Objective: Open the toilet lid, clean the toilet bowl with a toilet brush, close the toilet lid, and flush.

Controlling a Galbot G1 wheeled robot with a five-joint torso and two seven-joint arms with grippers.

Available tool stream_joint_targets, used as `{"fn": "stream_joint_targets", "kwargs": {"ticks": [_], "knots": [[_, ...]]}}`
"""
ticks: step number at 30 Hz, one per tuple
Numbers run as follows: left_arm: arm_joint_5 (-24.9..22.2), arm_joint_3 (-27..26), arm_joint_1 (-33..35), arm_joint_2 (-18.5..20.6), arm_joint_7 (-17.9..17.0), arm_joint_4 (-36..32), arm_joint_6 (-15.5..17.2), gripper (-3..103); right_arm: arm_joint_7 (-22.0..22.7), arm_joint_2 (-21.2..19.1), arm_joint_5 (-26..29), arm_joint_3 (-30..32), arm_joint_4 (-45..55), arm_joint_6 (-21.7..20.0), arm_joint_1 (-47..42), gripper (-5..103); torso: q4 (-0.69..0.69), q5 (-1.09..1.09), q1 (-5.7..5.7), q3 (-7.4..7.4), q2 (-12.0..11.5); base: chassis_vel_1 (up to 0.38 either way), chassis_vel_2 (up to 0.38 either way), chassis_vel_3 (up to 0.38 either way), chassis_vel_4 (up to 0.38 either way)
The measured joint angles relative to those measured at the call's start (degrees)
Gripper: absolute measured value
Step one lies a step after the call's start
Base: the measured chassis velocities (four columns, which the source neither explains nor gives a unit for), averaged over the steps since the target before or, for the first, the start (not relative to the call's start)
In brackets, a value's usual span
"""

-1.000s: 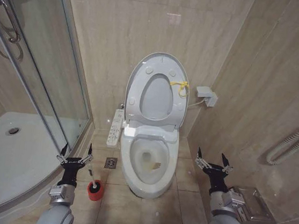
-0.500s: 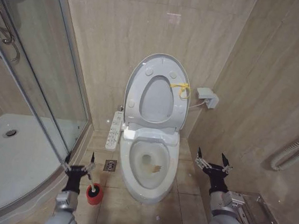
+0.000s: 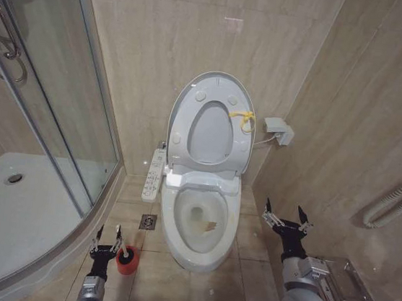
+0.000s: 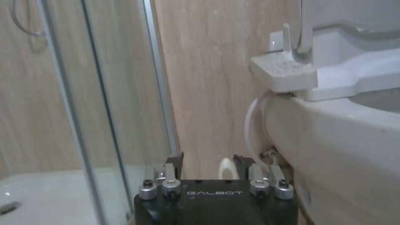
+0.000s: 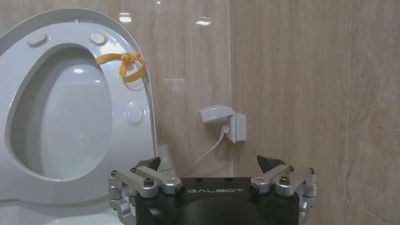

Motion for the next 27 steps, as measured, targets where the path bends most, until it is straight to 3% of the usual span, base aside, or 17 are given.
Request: {"fn": "stream_joint_targets", "kwargs": {"ticks": [4, 5, 11, 19, 27], "knots": [[-2.45, 1.26, -2.26, -0.12, 2.95, 2.83, -0.89, 66, 0.00, 0.00, 0.00, 0.00, 0.00, 0.00, 0.00, 100, 0.00, 0.00, 0.00, 0.00, 0.00, 0.000, 0.000, 0.000, 0.000], [-2.89, 1.55, -3.04, -0.21, 3.82, 3.99, -1.33, 60, 0.00, 0.00, 0.00, 0.00, 0.00, 0.00, 0.00, 100, 0.00, 0.00, 0.00, 0.00, 0.00, 0.000, 0.000, 0.000, 0.000], [-3.53, 2.14, -5.48, -0.38, 6.70, 8.69, -2.82, 63, 0.00, 0.00, 0.00, 0.00, 0.00, 0.00, 0.00, 100, 0.01, 0.00, 0.01, 0.00, 0.00, 0.000, 0.000, 0.000, 0.000], [-3.62, 2.13, -7.98, -0.84, 9.14, 13.74, -4.12, 67, 0.00, 0.00, 0.00, 0.00, 0.00, 0.00, 0.00, 100, 0.01, 0.00, 0.01, 0.00, 0.00, 0.000, 0.000, 0.000, 0.000], [-4.30, 2.09, -10.15, -1.06, 10.80, 16.59, -4.41, 63, 0.00, 0.00, 0.00, 0.00, 0.00, 0.00, 0.00, 100, 0.01, 0.00, 0.01, 0.00, 0.00, 0.000, 0.000, 0.000, 0.000]]}}
